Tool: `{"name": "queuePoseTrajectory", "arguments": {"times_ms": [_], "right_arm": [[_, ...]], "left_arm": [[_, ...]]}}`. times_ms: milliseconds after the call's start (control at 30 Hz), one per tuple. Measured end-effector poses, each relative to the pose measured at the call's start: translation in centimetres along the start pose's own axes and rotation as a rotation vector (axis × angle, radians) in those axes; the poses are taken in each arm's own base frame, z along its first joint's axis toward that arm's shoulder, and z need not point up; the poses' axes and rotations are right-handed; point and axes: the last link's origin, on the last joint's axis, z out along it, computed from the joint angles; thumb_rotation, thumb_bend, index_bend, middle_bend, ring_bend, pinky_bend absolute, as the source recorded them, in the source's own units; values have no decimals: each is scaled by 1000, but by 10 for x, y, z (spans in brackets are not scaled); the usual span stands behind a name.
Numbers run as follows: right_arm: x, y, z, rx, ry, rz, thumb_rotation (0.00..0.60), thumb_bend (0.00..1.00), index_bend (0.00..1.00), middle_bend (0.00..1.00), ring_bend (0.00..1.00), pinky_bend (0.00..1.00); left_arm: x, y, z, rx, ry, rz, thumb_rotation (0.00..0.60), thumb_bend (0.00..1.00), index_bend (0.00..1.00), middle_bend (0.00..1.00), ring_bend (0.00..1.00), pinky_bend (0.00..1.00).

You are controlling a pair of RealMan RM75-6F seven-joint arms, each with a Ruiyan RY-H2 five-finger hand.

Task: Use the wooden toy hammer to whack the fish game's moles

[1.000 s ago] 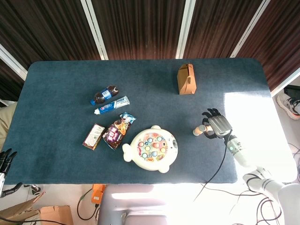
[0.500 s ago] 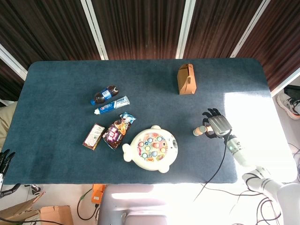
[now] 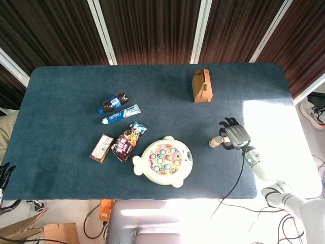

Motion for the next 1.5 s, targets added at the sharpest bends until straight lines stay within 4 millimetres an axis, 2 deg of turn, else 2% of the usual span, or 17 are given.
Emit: {"name": "queuePoseTrajectory", "arguments": {"times_ms": [300,533,767,933,1333,1500], "right_arm": [[-3,0,1,-5,-10,-10,600,341,586,208,40,39],[-3,-1,2,-7,1,-13,600,385,660,359,178,180],[-9,-2,3,-13,-2,-31,600,420,772,496,368,413],[-9,-4,4,-10,31,-32,600,439,855,568,444,498],[-19,-4,6,-29,46,-35,600,461,926,628,490,532],[-21,-4,7,-27,62,-40,600,477,995,684,541,565]], "left_arm": [[1,-1,0,1,2,-4,600,113,0,0,0,69],[2,-2,-1,-1,6,-6,600,113,0,0,0,69],[2,-3,-1,3,5,-8,600,113,0,0,0,69],[3,-4,-3,5,7,-6,600,113,0,0,0,69],[1,-6,-3,13,-12,12,600,140,0,0,0,69],[1,-7,-4,17,-17,6,600,140,0,0,0,69]]}}
